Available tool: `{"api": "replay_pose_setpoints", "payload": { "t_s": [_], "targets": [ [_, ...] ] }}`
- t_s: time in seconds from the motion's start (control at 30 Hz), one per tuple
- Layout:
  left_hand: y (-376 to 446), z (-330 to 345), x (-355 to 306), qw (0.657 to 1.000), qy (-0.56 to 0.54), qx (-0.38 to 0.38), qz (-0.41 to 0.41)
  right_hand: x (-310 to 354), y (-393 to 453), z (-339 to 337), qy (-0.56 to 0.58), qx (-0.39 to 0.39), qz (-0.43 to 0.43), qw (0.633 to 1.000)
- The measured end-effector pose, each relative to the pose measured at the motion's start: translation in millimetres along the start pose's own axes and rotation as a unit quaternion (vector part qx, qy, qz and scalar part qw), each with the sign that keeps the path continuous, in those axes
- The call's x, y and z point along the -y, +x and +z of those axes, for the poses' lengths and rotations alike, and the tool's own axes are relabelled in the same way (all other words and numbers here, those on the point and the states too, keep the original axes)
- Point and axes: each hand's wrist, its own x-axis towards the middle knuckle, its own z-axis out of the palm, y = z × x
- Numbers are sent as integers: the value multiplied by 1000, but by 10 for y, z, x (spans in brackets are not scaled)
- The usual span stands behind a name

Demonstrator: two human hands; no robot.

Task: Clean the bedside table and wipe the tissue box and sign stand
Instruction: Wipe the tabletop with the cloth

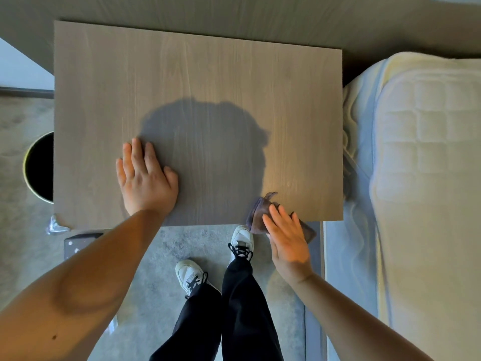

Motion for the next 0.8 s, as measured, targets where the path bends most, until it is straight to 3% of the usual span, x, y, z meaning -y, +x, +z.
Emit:
{"api": "replay_pose_setpoints", "payload": {
  "t_s": [0.1, 0.33, 0.53, 0.8],
  "targets": [
    [-4, -31, 6, 1000, -2, 7, 2, 94, -31, 19, 9, 36, -2, 999],
    [-19, -140, 209, 996, 27, 55, 57, 361, 97, -89, 56, -6, 18, 998],
    [-86, -314, 511, 985, 50, 90, 136, 656, 476, -281, 182, 61, 80, 978],
    [-391, -469, 875, 983, 49, 66, 163, 1178, 1148, -322, 237, 118, 70, 962]
  ]
}}
